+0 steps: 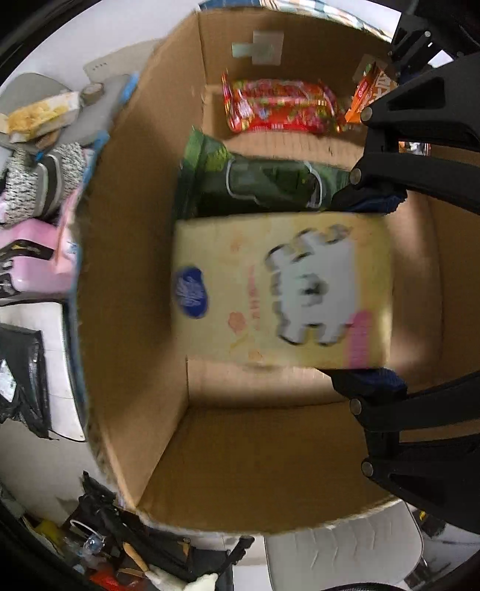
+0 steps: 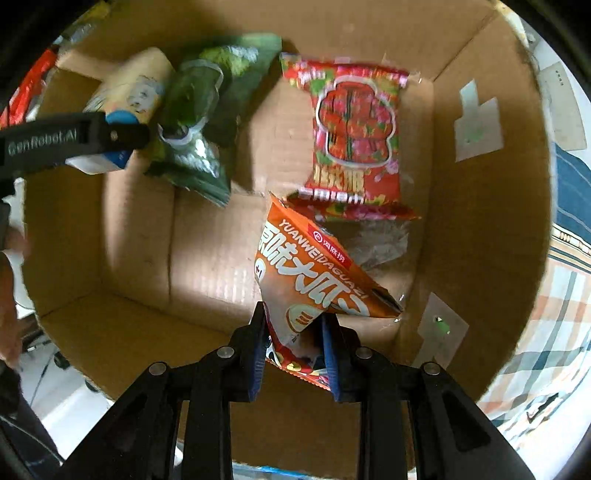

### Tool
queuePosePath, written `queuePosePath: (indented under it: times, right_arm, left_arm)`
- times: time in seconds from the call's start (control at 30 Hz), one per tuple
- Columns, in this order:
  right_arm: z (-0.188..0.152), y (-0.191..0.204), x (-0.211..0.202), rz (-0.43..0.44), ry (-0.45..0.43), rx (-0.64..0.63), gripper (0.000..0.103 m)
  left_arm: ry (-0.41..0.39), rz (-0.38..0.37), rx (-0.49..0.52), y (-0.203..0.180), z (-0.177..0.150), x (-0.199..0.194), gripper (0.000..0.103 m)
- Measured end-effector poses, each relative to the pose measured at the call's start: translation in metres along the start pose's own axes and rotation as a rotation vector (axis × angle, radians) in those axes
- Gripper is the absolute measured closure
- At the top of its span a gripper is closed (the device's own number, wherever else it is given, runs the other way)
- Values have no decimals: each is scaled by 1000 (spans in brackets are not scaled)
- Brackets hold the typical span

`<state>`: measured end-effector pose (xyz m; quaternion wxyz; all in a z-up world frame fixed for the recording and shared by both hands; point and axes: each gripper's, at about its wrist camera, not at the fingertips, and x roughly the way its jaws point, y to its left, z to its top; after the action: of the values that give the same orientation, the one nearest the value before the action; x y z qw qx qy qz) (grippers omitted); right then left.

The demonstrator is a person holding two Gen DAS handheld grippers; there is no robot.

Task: Organize soft objects
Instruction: 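Carry tissue pack and chip bag into the box and open both grippers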

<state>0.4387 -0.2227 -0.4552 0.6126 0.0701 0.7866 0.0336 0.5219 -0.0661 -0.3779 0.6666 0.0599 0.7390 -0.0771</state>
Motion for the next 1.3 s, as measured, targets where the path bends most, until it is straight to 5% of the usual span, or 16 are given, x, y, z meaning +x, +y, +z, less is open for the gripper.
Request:
queuePosePath:
  times: [0.07,0.2,0.4,0.6,0.7,0.77,1.0,1.3]
  right_arm:
    - [2,-2,5,4,35,3,71]
    - [2,-7,-1,-2,23,18,44]
    - [0,-12,-26,4,-20,31,41]
    - [-15,-14,-48,13,-81,56,19]
    - [-26,-5,-61,9,-139,73,5]
    - [-38,-4,-66,5,-171,85,5]
    - [-76,14,-91,-102,-312,83,4]
    - [-129,28,-131,-116,-433,76,4]
  left_arm:
    - [13,-4,-13,0,2,2,40]
    - [-4,-5,-26,-1,0,-6,40]
    - [-41,-15,-32,-2,-8,-30,40]
    - [-113,-40,-39,8,-28,-64,40]
    - [-169,-36,-33,5,-45,-79,25]
    - [-200,-24,-25,5,-59,-88,10]
    - [-320,1,-39,4,-117,-117,9]
    - [-455,27,-76,6,-185,-155,9]
